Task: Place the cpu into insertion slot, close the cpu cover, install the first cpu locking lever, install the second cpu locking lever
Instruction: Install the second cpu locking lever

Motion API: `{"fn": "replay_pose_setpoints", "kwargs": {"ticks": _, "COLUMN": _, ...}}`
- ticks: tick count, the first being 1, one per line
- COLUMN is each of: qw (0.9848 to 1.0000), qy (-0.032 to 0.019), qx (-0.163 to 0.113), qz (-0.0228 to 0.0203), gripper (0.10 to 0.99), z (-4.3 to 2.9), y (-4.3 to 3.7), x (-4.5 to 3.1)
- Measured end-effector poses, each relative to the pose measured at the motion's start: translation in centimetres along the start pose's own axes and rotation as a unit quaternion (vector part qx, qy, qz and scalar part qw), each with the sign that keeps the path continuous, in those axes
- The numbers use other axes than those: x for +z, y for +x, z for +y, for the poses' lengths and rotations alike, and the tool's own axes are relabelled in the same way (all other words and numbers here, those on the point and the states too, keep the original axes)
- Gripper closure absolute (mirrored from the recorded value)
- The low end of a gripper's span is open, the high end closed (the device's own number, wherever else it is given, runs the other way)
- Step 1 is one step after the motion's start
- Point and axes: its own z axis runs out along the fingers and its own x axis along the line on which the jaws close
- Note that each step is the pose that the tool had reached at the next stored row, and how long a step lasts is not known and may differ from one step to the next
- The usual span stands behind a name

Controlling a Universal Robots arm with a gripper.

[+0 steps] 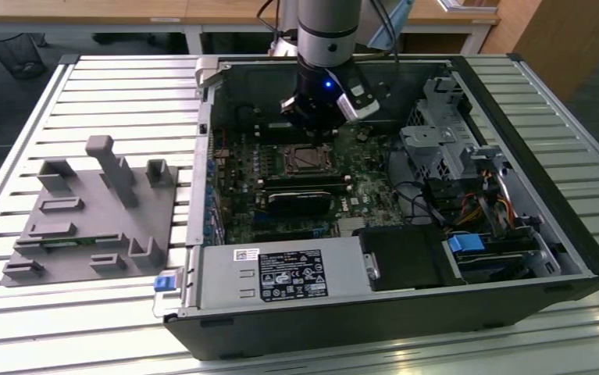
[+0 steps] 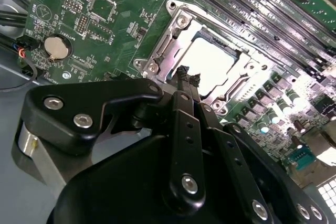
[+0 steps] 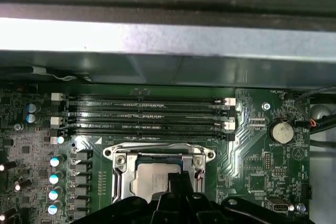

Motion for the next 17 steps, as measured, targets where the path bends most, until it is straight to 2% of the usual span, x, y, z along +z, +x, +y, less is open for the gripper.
{"fn": "replay_pose_setpoints", "kwargs": {"ticks": 4, "qw": 1.0000, "qy": 0.0000, "qx": 0.000, "qz": 0.0000, "gripper": 0.980, "z": 0.00, "y": -0.01, "x": -0.23}}
{"fn": "replay_pose_setpoints", "kwargs": {"ticks": 9, "qw": 1.0000, "qy": 0.0000, "qx": 0.000, "qz": 0.0000, "gripper": 0.980, "z": 0.04, "y": -0.04, "x": -1.04}}
{"fn": "replay_pose_setpoints", "kwargs": {"ticks": 11, "qw": 1.0000, "qy": 0.0000, "qx": 0.000, "qz": 0.0000, "gripper": 0.980, "z": 0.03, "y": -0.05, "x": -1.15}}
{"fn": "replay_pose_setpoints", "kwargs": {"ticks": 17, "qw": 1.0000, "qy": 0.0000, "qx": 0.000, "qz": 0.0000, "gripper": 0.980, "z": -0.61, "y": -0.03, "x": -1.18}}
